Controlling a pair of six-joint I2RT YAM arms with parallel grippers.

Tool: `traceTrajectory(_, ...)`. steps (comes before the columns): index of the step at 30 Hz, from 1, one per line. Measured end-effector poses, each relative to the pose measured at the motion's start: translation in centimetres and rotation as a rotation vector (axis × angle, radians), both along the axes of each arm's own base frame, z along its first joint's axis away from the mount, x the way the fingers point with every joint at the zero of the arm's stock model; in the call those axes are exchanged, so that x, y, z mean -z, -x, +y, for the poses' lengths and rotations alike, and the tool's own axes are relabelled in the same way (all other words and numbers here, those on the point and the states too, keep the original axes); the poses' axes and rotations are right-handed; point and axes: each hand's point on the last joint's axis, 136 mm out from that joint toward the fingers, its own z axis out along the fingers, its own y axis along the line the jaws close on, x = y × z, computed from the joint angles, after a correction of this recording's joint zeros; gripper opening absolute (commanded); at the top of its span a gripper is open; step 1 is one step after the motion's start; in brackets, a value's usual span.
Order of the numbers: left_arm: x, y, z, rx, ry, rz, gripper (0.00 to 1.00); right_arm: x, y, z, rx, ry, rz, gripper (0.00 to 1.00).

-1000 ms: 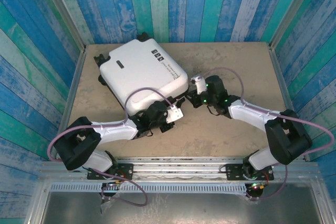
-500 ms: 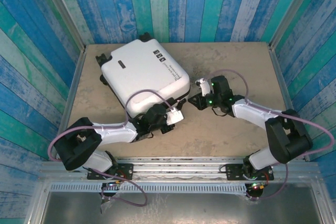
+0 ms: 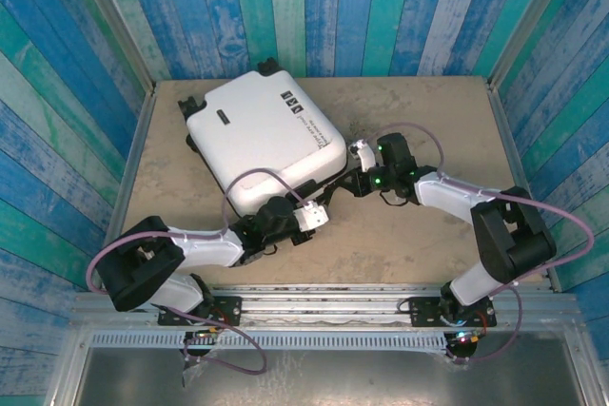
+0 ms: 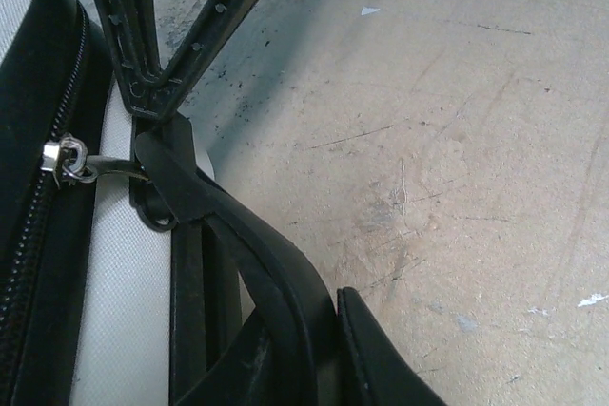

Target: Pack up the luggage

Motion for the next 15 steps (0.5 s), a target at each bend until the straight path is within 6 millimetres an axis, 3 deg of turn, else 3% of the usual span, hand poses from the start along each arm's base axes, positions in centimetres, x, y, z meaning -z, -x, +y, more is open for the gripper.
traceTrajectory(8, -0.2, -0.3, -0.5, 0.008, 0.031, -0.026, 0.0, -0.5, 0.0, -0.4, 0.021, -0.016, -0.07, 0.13)
traceTrajectory(15, -0.5, -0.2, -1.1, 0.031, 0.054, -0.035, 0.0, -2.7, 1.8, 0.4, -0.036, -0.08, -0.148, 0.12)
